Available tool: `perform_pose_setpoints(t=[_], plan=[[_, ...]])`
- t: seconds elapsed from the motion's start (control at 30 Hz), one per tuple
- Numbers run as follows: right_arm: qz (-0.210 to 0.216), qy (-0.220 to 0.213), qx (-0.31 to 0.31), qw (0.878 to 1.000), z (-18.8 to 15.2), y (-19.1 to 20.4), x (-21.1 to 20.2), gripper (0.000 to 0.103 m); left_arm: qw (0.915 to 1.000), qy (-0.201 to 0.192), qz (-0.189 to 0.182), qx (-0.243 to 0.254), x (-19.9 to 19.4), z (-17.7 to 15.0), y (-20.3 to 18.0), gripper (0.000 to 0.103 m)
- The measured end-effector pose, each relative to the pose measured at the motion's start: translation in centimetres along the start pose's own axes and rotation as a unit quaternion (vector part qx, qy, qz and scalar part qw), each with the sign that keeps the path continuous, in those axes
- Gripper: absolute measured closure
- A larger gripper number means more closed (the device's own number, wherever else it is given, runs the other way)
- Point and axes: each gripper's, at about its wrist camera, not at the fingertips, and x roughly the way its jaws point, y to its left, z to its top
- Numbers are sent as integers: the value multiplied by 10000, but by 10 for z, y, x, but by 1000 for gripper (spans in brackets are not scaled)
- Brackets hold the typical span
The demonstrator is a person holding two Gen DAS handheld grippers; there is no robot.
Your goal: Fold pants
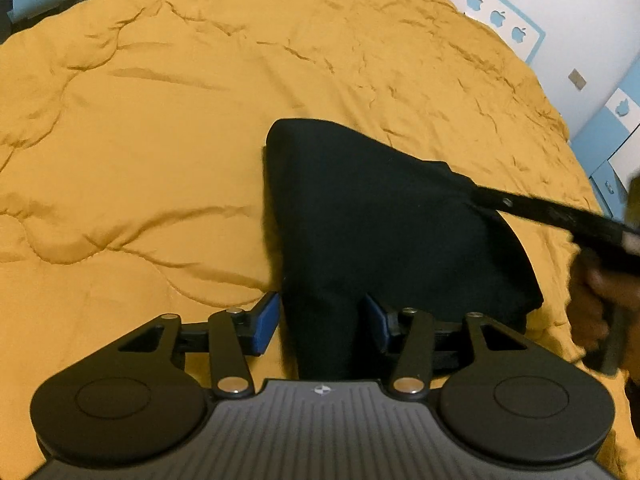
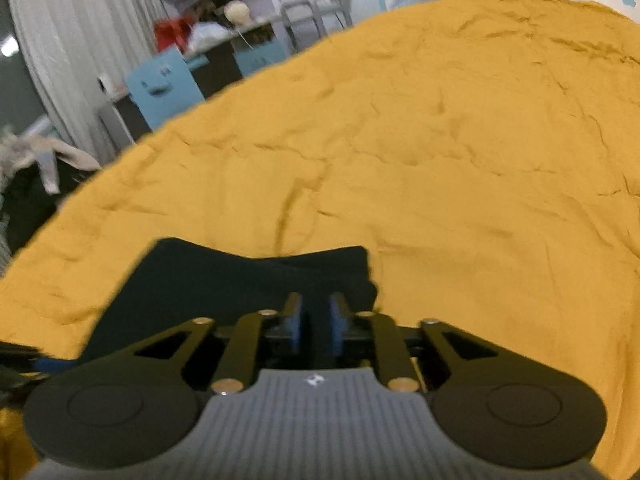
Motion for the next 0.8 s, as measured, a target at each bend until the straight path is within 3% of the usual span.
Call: perform_pose_setpoints(t=[0.2, 0.37, 0.53, 0.6, 0.63, 0.8], plan=[[499, 83, 27, 9987, -36, 17, -34, 77, 10000, 10, 49, 22, 2, -2, -3, 46], [378, 223, 98, 9990, -66, 11, -44, 83, 10000, 18, 61, 47, 0, -3, -6, 46], [-23, 326, 111, 9994, -74, 18, -65, 90, 9999, 28, 90, 49, 1, -3, -6, 46], [-274, 370, -7, 9989, -77, 28, -79, 80, 9999, 30, 136, 52, -1, -4, -7, 46], [-375, 384, -35, 9986, -78, 31, -84, 65, 9997, 13, 231, 82, -5, -5, -9, 46], [-576, 314, -75, 9978, -94, 44, -138, 58, 9987, -260, 443, 48, -29, -10, -30, 46]])
